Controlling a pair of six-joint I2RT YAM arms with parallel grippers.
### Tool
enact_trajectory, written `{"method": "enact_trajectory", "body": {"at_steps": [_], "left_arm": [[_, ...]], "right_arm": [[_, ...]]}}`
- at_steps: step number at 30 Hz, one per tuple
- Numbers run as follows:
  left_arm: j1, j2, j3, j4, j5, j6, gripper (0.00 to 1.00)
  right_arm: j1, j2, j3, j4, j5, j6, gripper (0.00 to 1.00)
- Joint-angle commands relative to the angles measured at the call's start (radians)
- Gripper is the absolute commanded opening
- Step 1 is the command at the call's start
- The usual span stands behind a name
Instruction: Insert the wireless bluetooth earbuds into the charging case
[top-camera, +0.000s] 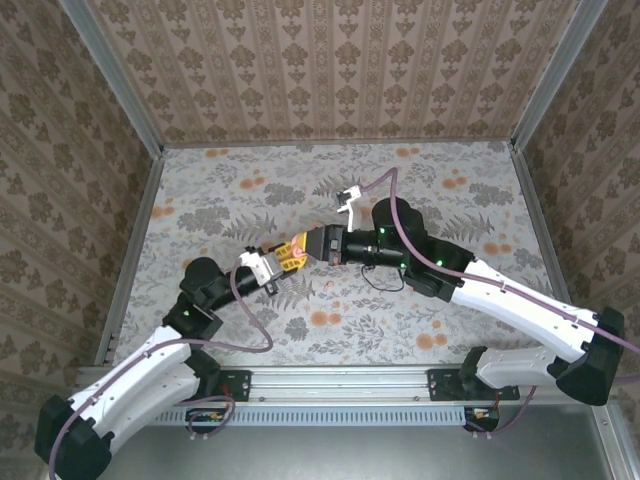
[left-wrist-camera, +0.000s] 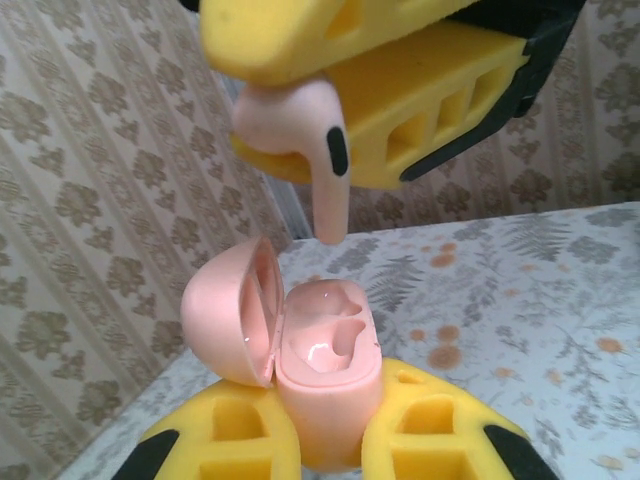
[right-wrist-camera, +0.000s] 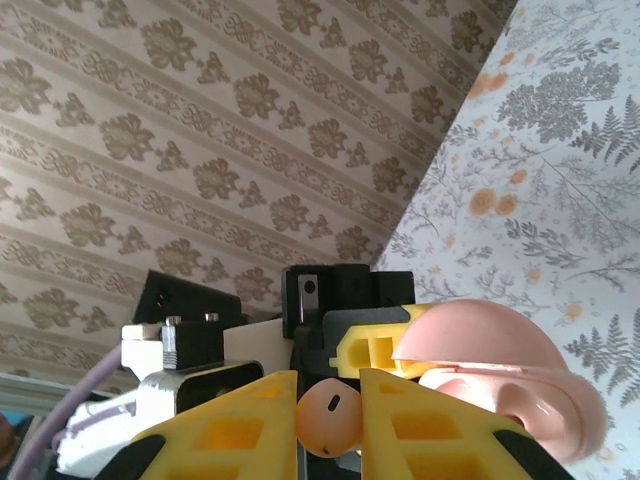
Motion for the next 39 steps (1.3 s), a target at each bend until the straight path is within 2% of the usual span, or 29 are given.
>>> {"method": "enact_trajectory", "body": {"at_steps": [1,3,7,12,17,23,35,39], "left_arm": [[0.028,0.018,0.055,-0.021,0.157,-0.075,0.00],[0.056,0.032,0.066,-0.016,0.233,-0.116,0.00],[0.085,0.041,0.080,-0.004,0.310,-0.167,0.00],[0.089,0.050,0.099,-0.005,0.351,-0.203,0.00],[0.089,0.050,0.097,0.007,0.349,-0.234,0.00],[0.081,0.049,0.087,0.017,0.298,-0.246,0.00],[0.066,0.045,0.067,0.024,0.207,-0.235,0.00],[0.057,0.046,0.059,0.025,0.167,-0.233,0.00]], "right_arm": [[0.005,-0.002,0.084,-0.138,-0.039,-0.134,0.19],[0.000,-0.004,0.129,-0.236,-0.066,-0.200,0.19],[-0.017,0.003,0.205,-0.381,-0.152,-0.332,0.19],[-0.025,0.018,0.221,-0.434,-0.190,-0.383,0.19],[-0.025,0.013,0.164,-0.323,-0.179,-0.311,0.19],[-0.020,0.012,0.050,-0.084,-0.140,-0.131,0.18],[-0.013,-0.052,-0.078,0.102,0.046,0.051,0.18],[-0.008,-0.064,-0.093,0.147,0.071,0.091,0.18]]}}
